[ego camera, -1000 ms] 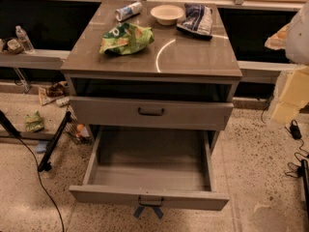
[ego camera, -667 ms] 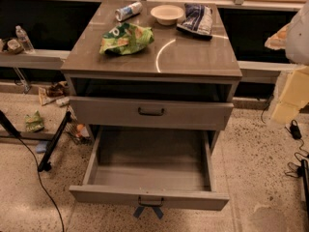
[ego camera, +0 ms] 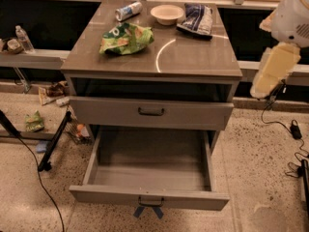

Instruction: Place green rice chip bag into middle drawer

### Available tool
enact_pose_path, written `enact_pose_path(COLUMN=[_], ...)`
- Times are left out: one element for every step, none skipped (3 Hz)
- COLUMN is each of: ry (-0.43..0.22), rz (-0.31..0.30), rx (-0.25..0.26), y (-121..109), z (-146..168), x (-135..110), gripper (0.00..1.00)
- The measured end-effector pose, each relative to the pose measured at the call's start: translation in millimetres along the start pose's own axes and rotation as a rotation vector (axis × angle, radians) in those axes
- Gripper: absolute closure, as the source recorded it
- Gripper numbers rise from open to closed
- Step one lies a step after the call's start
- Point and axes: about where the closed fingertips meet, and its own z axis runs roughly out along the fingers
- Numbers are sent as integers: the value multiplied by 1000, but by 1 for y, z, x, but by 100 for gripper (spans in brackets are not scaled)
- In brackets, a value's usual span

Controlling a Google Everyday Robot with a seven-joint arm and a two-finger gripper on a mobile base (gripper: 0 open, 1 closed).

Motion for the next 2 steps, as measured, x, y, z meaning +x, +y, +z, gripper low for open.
enact_pose_path(ry=[-90, -152], rz=[46, 82], rx=[27, 56], y=[-71, -131], z=[41, 81], x=[-5, -22], gripper=[0, 0])
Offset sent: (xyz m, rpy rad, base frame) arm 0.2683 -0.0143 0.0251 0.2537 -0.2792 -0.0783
